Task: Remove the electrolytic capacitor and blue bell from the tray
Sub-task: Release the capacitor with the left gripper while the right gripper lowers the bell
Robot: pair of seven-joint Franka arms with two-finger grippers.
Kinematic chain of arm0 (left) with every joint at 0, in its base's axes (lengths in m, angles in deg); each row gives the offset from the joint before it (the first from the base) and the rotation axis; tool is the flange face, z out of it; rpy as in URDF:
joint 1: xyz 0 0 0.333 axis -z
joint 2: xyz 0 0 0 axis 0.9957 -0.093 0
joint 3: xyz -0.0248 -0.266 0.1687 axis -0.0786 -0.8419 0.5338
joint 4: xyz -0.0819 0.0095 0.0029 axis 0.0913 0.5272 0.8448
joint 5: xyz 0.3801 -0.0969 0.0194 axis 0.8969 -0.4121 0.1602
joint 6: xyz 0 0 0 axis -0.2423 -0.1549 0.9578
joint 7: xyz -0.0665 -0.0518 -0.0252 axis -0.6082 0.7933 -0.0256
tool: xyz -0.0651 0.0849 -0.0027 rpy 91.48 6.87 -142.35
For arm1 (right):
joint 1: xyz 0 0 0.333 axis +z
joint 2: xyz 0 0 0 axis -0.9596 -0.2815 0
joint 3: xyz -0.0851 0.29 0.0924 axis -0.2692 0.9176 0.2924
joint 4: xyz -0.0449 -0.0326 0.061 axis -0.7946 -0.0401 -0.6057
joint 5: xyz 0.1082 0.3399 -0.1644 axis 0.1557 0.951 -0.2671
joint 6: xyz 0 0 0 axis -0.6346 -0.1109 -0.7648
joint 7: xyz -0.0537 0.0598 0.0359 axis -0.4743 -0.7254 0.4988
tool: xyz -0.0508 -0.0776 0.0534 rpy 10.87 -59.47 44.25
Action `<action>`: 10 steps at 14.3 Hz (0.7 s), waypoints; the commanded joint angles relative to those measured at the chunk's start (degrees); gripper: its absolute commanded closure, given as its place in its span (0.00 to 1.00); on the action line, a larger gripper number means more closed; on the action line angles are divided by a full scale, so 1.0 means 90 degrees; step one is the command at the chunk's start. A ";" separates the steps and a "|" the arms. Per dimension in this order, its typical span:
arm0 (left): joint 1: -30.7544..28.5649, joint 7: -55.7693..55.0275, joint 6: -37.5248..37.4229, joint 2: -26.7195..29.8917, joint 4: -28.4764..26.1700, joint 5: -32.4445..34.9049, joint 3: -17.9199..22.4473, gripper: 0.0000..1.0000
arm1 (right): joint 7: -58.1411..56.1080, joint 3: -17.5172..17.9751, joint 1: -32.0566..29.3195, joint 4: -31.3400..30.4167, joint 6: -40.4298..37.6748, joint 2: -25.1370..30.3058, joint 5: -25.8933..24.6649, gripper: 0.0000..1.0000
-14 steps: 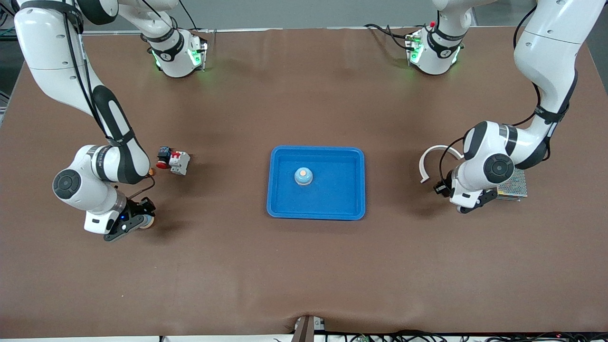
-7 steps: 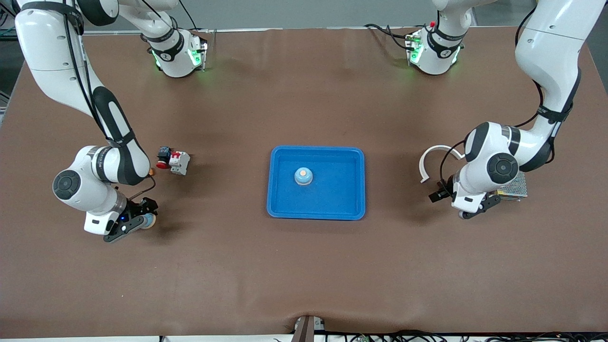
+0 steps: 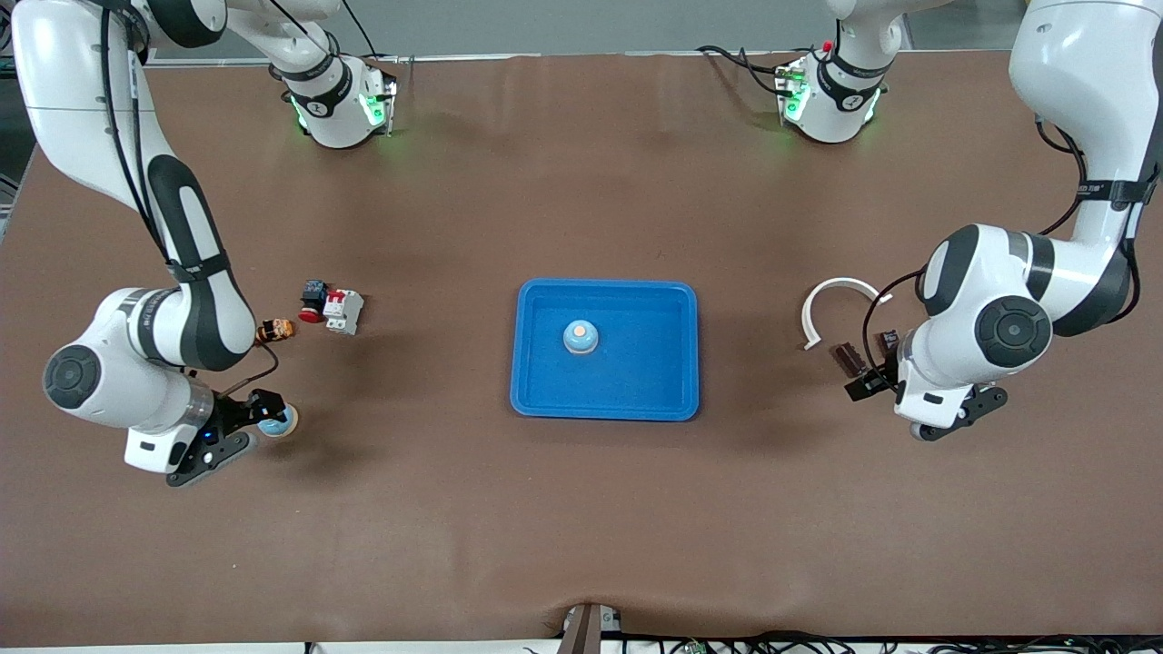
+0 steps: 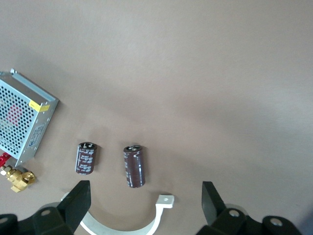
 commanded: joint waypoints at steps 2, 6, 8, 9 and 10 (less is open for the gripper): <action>-0.0024 0.0354 -0.0169 0.0302 0.0239 0.0114 -0.0106 0.00 | 0.1554 0.0070 0.0262 0.0467 -0.0869 0.0186 0.0071 0.00; -0.0082 0.1309 -0.0392 0.0790 0.0317 0.0075 -0.0087 0.00 | 0.3234 0.0070 0.0711 0.0527 -0.1290 0.0479 0.0061 0.00; -0.0092 0.1643 -0.0840 0.0811 0.0667 0.0036 -0.0087 0.00 | 0.4151 0.0060 0.0994 0.0527 -0.1485 0.0616 0.0052 0.00; -0.0092 0.1750 -0.1142 0.0811 0.0921 0.0017 -0.0087 0.00 | 0.4582 0.0060 0.1150 0.0507 -0.1496 0.0684 0.0052 0.00; -0.0092 0.1819 -0.1455 0.0811 0.1117 0.0016 -0.0106 0.00 | 0.5021 0.0060 0.1316 0.0507 -0.1573 0.0733 0.0052 0.00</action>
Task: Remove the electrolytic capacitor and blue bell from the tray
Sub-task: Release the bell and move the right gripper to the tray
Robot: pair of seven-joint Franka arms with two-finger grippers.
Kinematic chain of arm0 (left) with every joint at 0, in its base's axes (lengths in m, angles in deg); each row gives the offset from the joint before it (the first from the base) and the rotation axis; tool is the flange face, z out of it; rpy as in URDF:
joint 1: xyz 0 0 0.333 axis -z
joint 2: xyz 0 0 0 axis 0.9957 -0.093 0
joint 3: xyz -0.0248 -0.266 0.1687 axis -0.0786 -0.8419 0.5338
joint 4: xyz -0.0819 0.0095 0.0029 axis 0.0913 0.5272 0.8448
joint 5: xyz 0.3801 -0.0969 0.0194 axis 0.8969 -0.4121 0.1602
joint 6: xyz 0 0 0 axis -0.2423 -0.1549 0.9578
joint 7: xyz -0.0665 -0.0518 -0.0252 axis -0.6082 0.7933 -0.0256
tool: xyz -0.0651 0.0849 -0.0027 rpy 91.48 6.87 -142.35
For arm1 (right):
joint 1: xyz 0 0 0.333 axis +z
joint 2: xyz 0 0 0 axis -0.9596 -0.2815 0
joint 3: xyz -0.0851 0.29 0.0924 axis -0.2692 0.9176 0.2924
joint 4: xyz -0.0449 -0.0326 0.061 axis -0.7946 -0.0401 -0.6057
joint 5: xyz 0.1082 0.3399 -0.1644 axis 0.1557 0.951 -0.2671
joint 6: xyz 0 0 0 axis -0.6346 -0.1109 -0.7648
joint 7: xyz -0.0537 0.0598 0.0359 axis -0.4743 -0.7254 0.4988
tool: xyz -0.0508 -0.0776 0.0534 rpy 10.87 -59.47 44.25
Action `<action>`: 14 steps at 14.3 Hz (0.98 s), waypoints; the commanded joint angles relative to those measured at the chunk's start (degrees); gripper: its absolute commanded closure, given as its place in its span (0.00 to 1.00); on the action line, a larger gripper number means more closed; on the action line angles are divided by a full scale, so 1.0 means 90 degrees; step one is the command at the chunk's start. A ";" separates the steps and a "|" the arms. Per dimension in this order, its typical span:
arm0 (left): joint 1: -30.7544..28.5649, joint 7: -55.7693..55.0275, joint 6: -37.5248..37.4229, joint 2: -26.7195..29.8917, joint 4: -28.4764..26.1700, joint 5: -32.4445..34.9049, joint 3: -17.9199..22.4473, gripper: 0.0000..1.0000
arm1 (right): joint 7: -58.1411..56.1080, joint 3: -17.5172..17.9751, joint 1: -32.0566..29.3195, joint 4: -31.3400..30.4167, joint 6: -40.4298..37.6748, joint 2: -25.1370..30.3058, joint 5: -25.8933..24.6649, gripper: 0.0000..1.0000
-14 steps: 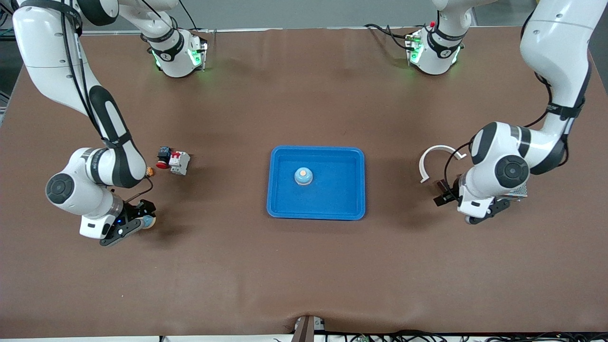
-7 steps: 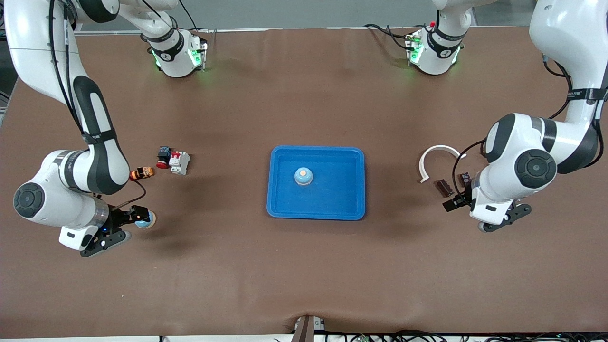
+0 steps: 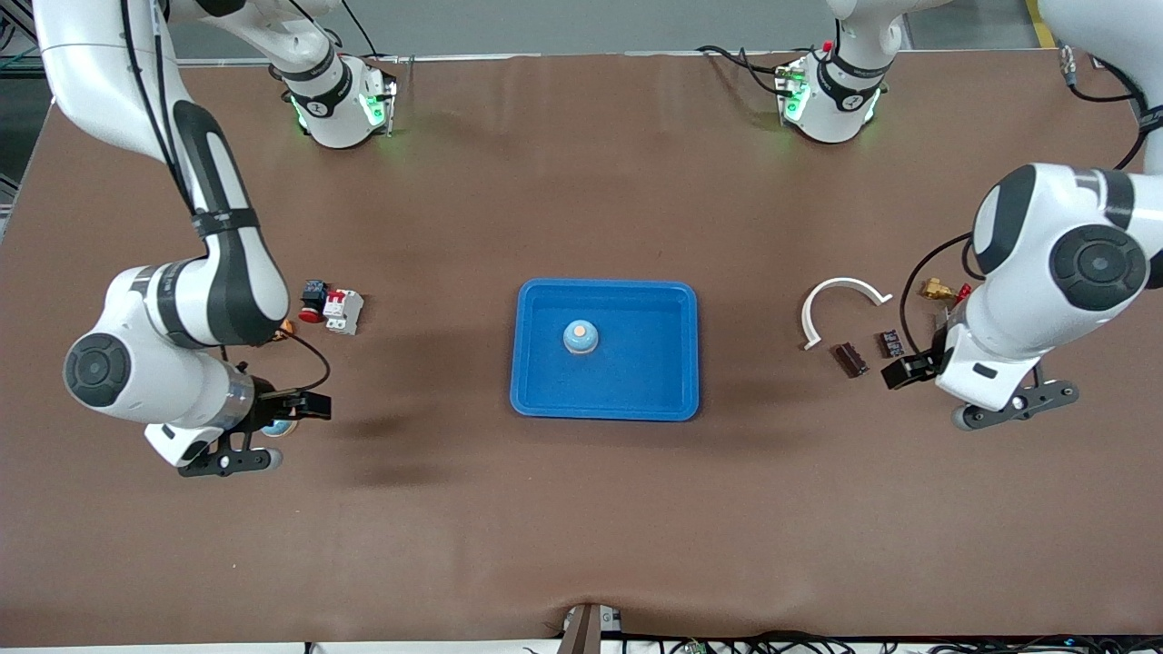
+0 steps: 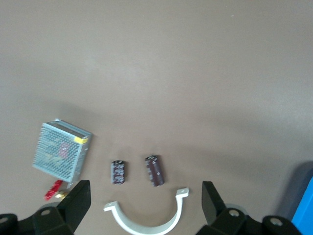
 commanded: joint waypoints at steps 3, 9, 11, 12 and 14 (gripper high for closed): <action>-0.0029 0.0612 -0.1269 0.0089 0.0866 0.0015 -0.0069 0.00 | 0.2011 -0.0026 0.0774 -0.0063 -0.0241 0.0286 0.0048 0.00; -0.0145 0.1336 -0.1875 0.0684 0.0985 -0.0014 -0.0039 0.00 | 0.4473 -0.0035 0.2083 -0.0053 -0.0134 0.0306 -0.0010 0.00; -0.0185 0.1346 -0.1974 0.0880 0.0985 -0.0334 -0.0010 0.00 | 0.5089 -0.0035 0.2464 -0.0053 -0.0046 0.0277 -0.0020 0.00; -0.0253 0.1346 -0.2023 0.0929 0.1014 -0.0472 -0.0001 0.00 | 0.5353 -0.0045 0.2688 -0.0053 0.0031 0.0258 -0.0030 0.00; -0.0409 0.1346 -0.2101 0.0929 0.1024 -0.0687 -0.0010 0.00 | 0.5686 -0.0045 0.2924 -0.0043 0.0265 0.0199 -0.0030 0.00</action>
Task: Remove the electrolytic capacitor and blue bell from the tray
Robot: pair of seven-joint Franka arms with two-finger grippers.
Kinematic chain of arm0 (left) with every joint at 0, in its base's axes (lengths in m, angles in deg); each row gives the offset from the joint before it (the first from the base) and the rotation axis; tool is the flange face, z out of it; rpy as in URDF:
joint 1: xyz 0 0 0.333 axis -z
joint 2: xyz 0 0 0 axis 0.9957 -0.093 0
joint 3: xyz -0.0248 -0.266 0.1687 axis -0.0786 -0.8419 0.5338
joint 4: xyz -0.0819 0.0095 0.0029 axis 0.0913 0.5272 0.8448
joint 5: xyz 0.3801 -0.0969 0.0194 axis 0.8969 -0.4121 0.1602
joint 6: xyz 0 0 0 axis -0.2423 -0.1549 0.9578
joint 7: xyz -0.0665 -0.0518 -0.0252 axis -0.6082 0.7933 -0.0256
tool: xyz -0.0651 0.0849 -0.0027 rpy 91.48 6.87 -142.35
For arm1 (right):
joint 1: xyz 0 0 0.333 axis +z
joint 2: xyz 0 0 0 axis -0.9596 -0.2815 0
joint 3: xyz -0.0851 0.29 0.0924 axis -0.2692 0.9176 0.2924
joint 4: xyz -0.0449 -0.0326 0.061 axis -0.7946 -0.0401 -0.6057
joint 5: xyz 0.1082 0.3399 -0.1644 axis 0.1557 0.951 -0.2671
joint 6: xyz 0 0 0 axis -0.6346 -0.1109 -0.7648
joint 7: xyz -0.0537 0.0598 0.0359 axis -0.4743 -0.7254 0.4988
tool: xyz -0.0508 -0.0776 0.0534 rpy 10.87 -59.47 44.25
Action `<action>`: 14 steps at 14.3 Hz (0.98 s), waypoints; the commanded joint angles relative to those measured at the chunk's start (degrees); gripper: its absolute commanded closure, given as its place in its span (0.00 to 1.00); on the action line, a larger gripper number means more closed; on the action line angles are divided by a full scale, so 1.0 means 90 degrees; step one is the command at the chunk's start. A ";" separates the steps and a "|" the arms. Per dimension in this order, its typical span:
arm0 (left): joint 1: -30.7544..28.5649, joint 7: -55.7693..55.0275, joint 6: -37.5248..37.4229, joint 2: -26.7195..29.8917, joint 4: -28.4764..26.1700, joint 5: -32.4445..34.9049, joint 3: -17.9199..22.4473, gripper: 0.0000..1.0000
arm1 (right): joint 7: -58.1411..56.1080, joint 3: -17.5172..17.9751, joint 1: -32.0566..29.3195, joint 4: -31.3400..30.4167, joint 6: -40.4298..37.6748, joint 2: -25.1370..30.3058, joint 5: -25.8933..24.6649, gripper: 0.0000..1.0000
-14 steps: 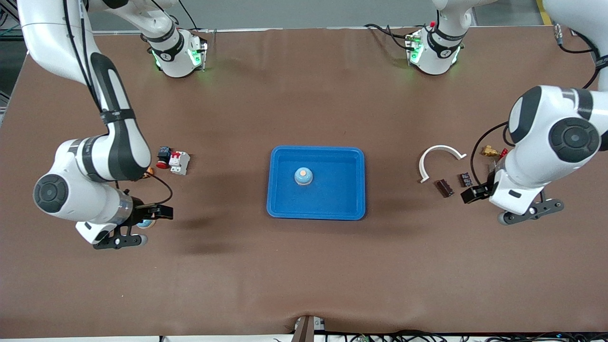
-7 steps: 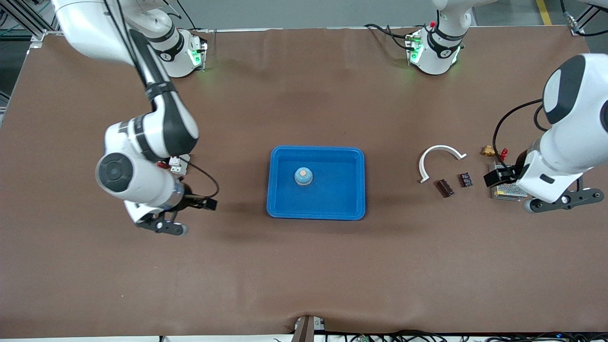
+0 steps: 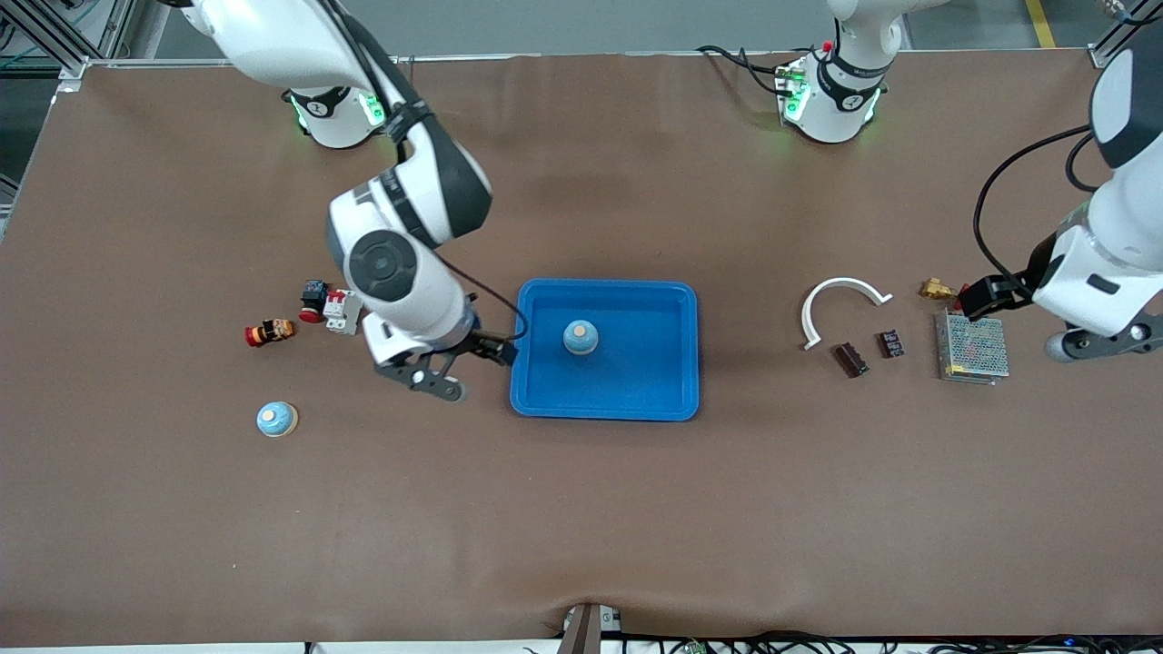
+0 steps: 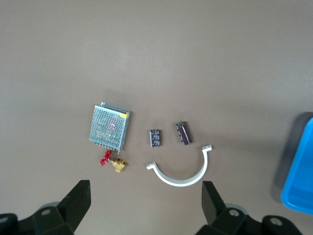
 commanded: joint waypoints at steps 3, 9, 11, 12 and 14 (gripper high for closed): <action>-0.0153 0.0130 -0.0253 0.0062 0.0014 -0.0345 -0.0053 0.00 | 0.0688 -0.0079 0.0437 -0.0047 0.0447 -0.0156 -0.0044 0.00; -0.0182 0.0674 -0.0459 0.0062 0.0024 -0.0403 -0.0102 0.00 | 0.1088 -0.0079 0.0916 -0.0047 0.0944 -0.0497 -0.0044 0.00; -0.0230 0.0891 -0.0459 0.0052 0.0024 -0.0403 -0.0072 0.00 | 0.1118 -0.0079 0.1034 -0.0037 0.1062 -0.0634 -0.0035 0.00; -0.0211 0.0921 -0.0459 0.0052 0.0033 -0.0403 -0.0063 0.00 | 0.1148 -0.0079 0.1063 -0.0037 0.1178 -0.0683 -0.0035 0.00; 0.0167 0.0805 -0.0459 0.0129 0.0121 -0.0384 0.0306 0.00 | 0.1158 -0.0079 0.1122 -0.0037 0.1365 -0.0820 -0.0035 0.00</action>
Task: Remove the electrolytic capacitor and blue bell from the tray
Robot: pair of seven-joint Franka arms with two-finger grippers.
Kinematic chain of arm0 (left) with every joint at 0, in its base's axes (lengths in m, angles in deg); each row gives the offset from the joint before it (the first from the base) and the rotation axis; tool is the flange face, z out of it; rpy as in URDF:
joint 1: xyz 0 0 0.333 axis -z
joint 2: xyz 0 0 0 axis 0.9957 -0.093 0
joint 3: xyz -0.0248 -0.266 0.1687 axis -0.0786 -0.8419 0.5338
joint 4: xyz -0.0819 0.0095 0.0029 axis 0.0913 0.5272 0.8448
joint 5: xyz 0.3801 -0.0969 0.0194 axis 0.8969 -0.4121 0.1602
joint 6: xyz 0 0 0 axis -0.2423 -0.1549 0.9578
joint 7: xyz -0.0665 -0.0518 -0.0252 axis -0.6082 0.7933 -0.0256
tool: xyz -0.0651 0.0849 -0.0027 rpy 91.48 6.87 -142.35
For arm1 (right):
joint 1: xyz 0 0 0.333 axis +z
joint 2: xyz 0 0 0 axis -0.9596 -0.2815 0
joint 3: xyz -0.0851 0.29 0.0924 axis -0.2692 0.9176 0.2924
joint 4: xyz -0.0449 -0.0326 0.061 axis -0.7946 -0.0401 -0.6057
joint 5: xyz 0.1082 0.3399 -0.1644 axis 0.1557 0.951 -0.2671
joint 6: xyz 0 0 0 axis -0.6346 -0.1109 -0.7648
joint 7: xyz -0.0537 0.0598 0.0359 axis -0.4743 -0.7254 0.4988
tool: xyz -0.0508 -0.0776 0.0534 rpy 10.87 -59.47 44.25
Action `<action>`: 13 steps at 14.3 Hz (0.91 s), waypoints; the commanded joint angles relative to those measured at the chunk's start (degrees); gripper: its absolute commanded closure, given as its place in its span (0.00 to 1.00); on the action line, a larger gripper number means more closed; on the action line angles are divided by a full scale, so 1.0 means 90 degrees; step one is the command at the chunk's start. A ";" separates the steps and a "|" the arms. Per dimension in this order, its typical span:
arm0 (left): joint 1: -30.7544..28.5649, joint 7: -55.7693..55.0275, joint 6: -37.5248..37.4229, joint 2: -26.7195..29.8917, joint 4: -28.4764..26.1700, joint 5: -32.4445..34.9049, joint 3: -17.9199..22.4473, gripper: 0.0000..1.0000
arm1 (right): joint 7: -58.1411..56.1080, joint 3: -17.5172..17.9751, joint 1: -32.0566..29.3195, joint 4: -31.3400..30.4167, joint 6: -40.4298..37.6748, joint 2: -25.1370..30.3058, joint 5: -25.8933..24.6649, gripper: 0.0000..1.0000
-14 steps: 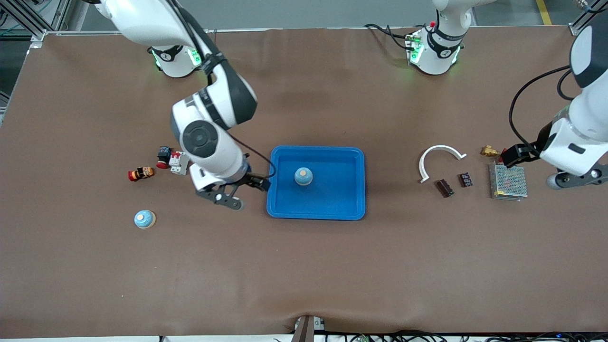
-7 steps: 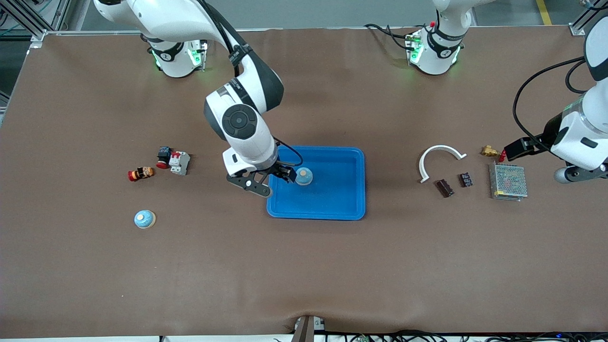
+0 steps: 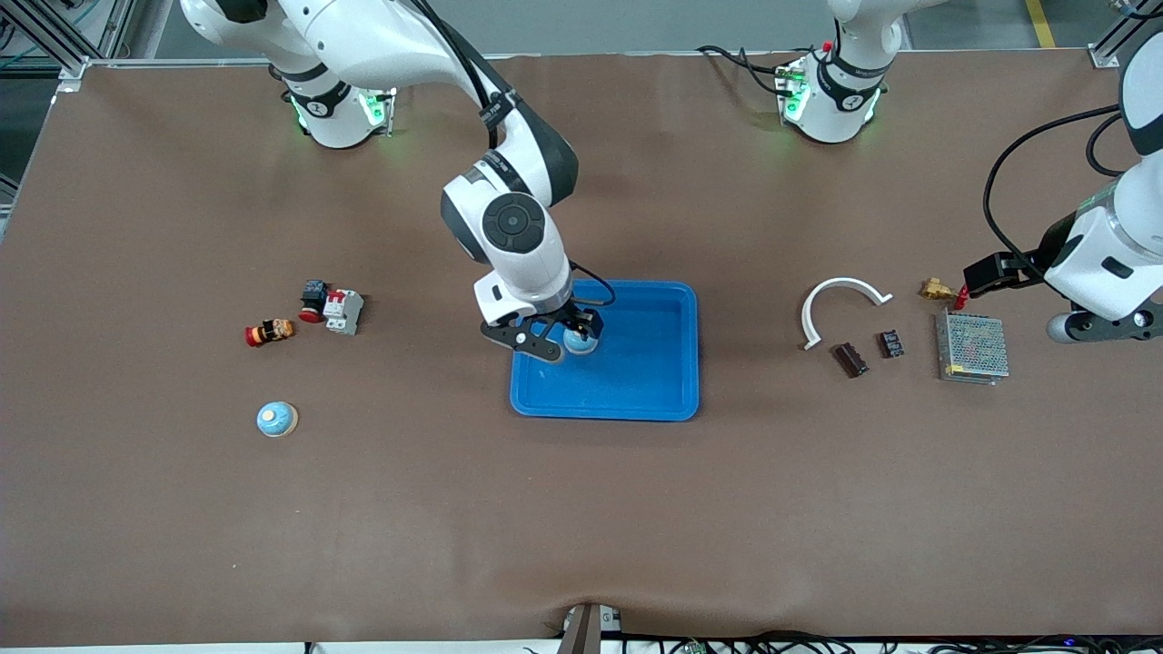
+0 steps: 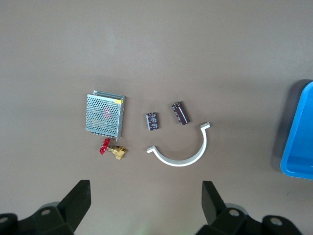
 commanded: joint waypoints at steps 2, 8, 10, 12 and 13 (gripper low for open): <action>0.1112 0.0040 -0.0100 0.0241 0.0114 -0.0184 0.1217 0.00 | 0.0130 -0.0061 0.0174 0.0037 0.0339 -0.0249 -0.0031 0.00; 0.1662 0.0177 -0.0052 0.1216 -0.0586 -0.1102 0.2109 0.00 | 0.0121 -0.0071 0.0282 0.0037 0.0692 -0.0620 -0.0196 0.00; 0.1721 0.0167 -0.0003 0.1452 -0.0881 -0.1092 0.2119 0.00 | 0.0121 -0.0071 0.0311 0.0028 0.0750 -0.0698 -0.0362 0.00; 0.1887 0.0167 0.0095 0.1637 -0.1124 -0.1102 0.2323 0.00 | 0.0121 -0.0071 0.0321 0.0027 0.0751 -0.0737 -0.0596 0.00; 0.1936 0.0177 0.0318 0.1813 -0.1416 -0.1112 0.2421 0.00 | 0.0121 -0.0062 0.0331 0.0027 0.0760 -0.0767 -0.0617 0.00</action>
